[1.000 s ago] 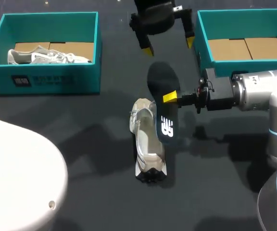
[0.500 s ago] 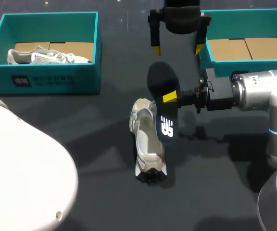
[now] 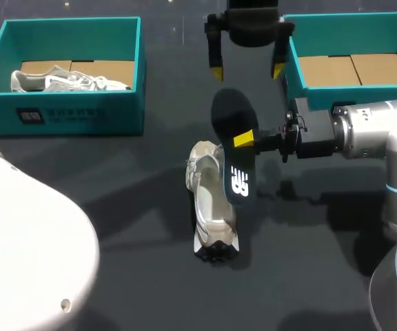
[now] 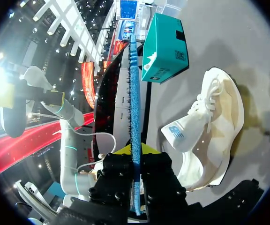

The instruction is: Take the shoe out of the shoebox, open the shoe tongue, remove and reinsert the insole, then place the shoe into the shoebox

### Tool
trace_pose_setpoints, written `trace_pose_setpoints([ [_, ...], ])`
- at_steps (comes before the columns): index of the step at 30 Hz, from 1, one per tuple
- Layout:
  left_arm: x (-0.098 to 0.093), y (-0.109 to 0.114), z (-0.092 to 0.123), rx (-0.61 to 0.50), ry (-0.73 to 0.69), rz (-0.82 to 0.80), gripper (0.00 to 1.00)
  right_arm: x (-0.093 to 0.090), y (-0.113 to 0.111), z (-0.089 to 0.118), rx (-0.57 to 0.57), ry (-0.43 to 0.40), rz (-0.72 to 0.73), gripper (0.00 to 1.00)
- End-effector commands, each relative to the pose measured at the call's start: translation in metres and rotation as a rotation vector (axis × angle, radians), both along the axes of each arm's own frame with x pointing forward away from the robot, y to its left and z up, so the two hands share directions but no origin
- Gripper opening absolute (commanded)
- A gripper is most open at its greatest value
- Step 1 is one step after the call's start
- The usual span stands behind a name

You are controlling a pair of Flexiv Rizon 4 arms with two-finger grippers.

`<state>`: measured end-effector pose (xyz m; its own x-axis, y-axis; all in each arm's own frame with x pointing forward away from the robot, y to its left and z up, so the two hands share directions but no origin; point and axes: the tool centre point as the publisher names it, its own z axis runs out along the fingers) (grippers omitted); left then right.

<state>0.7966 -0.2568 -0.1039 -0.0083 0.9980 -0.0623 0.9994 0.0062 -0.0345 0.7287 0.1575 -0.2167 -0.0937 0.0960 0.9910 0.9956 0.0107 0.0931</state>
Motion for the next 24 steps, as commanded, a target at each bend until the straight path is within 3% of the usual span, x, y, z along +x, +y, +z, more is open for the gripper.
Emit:
trace_pose_setpoints([
  [1,-0.012,0.027,-0.002,-0.312,-0.053,-0.003,1.00,-0.001,0.001,-0.001,-0.001,-0.001,-0.002,0.00],
  [10,-0.014,0.050,-0.006,-0.489,-0.084,0.019,1.00,-0.001,0.001,-0.001,-0.001,-0.001,-0.002,0.00],
  [24,-0.009,0.062,-0.034,-0.575,-0.033,0.101,1.00,-0.001,0.001,-0.001,-0.001,-0.001,-0.002,0.00],
])
